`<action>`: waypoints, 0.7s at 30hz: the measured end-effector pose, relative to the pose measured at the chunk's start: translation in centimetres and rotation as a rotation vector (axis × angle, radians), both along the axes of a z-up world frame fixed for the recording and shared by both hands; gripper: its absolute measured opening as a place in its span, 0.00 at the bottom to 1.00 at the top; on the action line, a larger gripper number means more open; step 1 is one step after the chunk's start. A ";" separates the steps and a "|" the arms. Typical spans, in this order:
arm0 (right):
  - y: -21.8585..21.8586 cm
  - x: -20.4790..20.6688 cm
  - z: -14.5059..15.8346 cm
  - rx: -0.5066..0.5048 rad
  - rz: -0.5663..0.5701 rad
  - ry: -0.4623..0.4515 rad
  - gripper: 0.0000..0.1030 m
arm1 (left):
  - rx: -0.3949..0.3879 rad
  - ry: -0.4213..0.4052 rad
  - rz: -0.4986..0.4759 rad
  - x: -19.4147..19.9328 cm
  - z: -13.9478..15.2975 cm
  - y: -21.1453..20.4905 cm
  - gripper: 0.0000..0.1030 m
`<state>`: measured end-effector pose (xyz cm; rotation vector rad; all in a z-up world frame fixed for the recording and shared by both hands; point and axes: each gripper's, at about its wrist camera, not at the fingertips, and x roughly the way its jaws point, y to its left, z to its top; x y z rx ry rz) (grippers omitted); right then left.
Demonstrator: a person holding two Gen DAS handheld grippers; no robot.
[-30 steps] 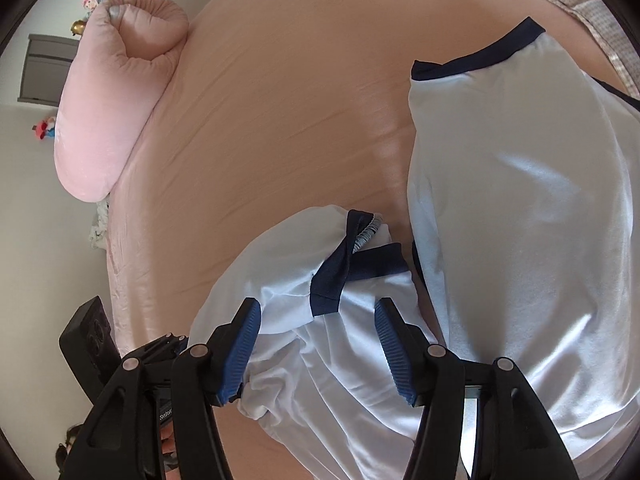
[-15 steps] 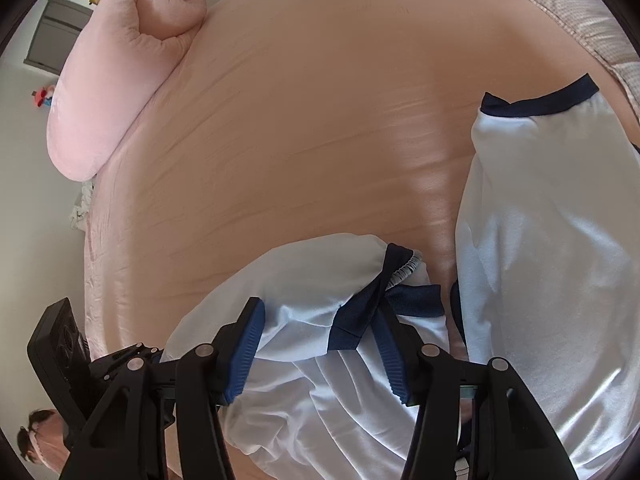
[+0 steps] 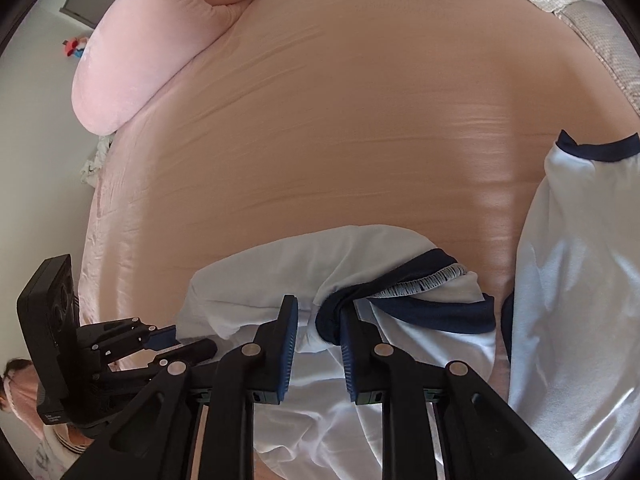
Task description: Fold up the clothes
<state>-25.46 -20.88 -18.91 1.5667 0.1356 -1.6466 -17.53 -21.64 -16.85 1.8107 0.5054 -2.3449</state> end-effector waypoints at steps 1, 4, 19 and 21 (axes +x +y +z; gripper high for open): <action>-0.3 0.2 0.2 -0.005 0.006 -0.003 0.18 | -0.018 0.012 -0.007 -0.1 0.4 0.0 0.24; -1.0 0.7 0.6 -0.011 0.024 -0.005 0.18 | -0.068 0.028 -0.023 -0.5 1.2 0.1 0.35; 3.3 -1.7 4.2 -0.138 -0.028 -0.023 0.18 | -0.110 -0.070 -0.010 -3.4 -1.8 -0.5 0.47; 3.3 -2.2 5.0 -0.148 -0.031 -0.017 0.18 | -0.075 -0.068 0.005 -3.2 -2.2 -0.8 0.47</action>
